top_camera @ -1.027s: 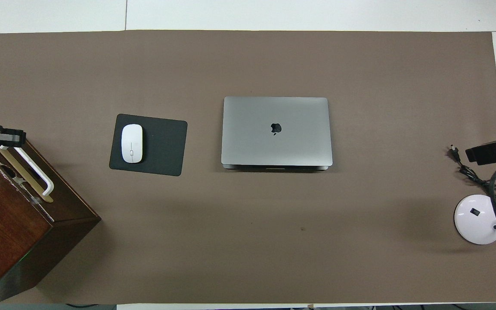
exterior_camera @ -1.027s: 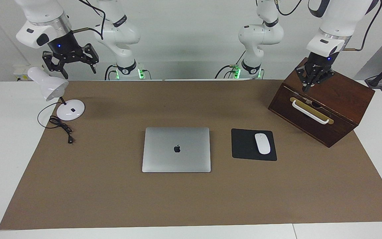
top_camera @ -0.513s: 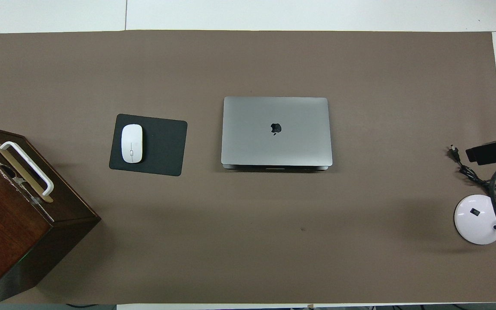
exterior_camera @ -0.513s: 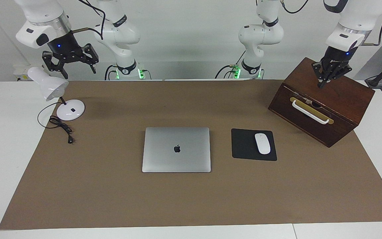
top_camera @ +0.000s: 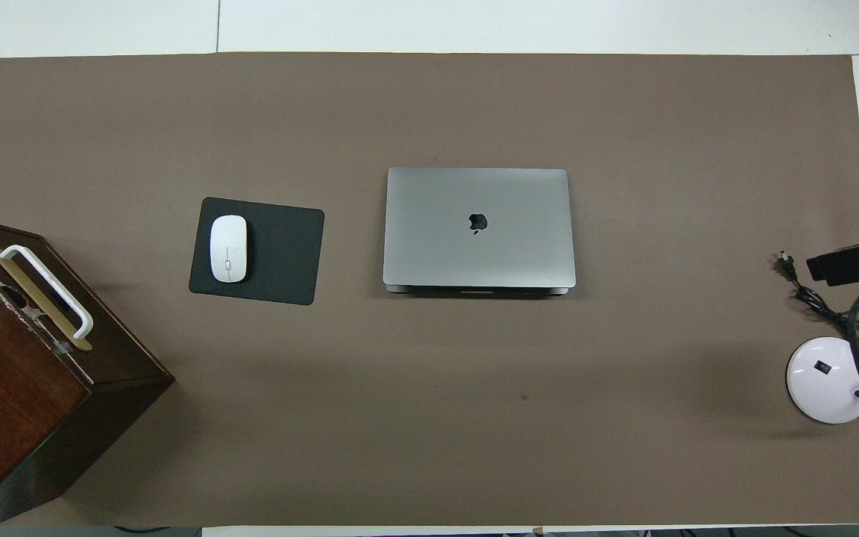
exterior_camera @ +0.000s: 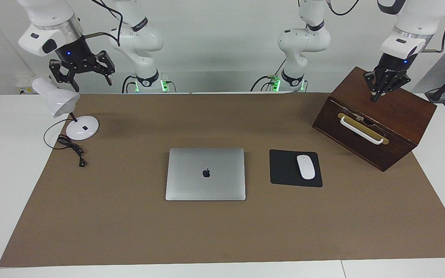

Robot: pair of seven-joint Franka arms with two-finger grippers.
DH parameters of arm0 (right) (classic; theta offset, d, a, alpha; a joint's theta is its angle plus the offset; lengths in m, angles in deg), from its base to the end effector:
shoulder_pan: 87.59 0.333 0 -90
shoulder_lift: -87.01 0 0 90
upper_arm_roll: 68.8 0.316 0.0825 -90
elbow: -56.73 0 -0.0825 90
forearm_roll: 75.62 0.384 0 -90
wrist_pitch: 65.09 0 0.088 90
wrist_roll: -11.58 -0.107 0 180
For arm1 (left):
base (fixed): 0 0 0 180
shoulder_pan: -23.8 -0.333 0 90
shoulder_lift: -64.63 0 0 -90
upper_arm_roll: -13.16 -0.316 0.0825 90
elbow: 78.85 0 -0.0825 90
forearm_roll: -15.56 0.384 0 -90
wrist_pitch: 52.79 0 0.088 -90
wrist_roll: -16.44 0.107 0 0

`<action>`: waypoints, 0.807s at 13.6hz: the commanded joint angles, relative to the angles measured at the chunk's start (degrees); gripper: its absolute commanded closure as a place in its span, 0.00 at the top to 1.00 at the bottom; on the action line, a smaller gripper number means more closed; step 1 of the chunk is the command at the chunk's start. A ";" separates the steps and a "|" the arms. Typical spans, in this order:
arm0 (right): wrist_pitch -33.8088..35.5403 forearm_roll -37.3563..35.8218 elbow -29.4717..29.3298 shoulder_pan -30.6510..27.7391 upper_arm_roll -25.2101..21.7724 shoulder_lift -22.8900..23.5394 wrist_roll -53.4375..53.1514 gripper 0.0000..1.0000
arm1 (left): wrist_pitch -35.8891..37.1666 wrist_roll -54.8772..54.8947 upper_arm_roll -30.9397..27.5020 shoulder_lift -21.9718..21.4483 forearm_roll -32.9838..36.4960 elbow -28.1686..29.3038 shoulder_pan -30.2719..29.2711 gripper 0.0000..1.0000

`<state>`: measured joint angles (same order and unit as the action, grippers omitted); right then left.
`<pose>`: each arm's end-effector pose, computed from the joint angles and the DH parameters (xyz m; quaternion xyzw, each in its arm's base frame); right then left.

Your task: Close laptop with both arms

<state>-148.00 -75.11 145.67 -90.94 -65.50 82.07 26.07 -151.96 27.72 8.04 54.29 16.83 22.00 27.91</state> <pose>0.5143 0.0021 0.6684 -0.9920 -0.1260 0.0093 0.0031 0.5123 0.0153 0.6448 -0.9931 0.0903 -0.0744 0.0110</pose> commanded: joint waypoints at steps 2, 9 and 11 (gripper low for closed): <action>0.64 -0.87 -0.09 -0.52 0.22 -0.07 -1.13 1.00 | 0.82 -1.79 0.37 -1.08 0.49 -0.13 -0.60 1.00; 0.64 -0.87 -0.09 -0.69 0.22 -0.07 -1.13 1.00 | 0.47 -2.15 0.46 -1.08 0.57 -0.13 -0.60 1.00; 0.64 -0.87 -0.09 -0.69 0.22 -0.07 -1.13 1.00 | 0.29 -2.50 0.55 -0.99 0.57 -0.13 -0.60 1.00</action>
<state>-148.00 -75.12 145.67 -91.03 -65.61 82.07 26.07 -151.98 26.27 8.06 53.92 16.83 21.98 27.88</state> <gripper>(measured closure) 0.000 0.000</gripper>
